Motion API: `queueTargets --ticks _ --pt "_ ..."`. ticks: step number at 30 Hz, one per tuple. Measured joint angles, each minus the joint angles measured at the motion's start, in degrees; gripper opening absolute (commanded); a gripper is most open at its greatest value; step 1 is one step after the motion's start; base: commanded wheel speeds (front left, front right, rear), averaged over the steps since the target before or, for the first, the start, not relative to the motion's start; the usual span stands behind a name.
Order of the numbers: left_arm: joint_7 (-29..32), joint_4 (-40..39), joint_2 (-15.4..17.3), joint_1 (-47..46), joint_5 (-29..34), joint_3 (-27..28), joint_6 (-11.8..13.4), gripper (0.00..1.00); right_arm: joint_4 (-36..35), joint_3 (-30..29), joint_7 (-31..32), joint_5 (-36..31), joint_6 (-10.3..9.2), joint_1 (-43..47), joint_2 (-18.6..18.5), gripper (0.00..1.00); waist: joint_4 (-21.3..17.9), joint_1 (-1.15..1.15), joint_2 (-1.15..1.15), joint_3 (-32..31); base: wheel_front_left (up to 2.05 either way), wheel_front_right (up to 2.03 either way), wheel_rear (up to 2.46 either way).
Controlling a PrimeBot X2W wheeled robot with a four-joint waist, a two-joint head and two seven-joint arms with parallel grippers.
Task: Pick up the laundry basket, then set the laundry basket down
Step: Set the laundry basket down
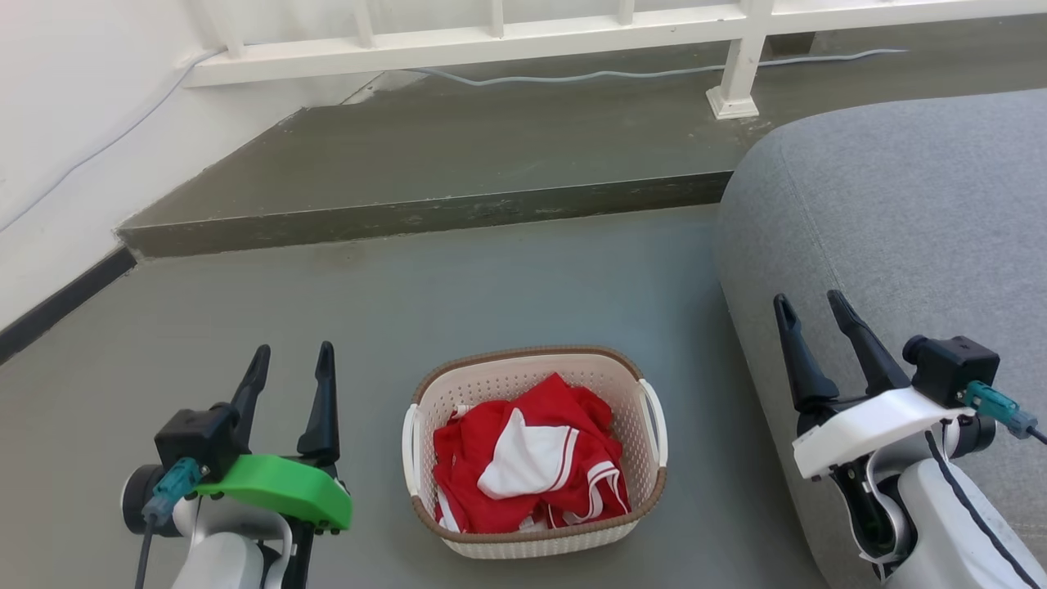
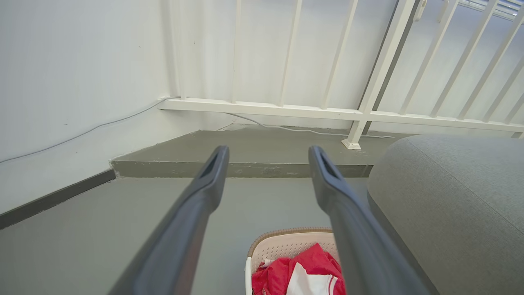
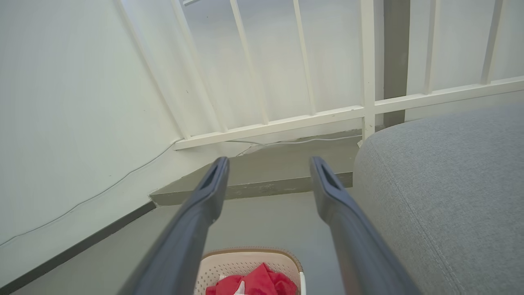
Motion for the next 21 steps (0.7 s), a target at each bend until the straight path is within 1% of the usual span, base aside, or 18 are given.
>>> queueTargets --ticks 6,21 --pt "0.00 -1.57 -1.15 1.40 1.34 0.58 -0.23 1.00 -0.66 -0.97 0.00 -1.38 0.09 1.58 0.15 1.00 0.30 0.00 0.00 0.06 0.00 0.00 0.00" --pt "0.00 -3.35 -1.78 3.91 3.43 2.57 -1.66 1.00 -1.45 -2.41 0.00 -3.39 0.69 3.68 1.46 1.00 0.68 0.00 0.00 0.34 0.00 0.00 0.00"
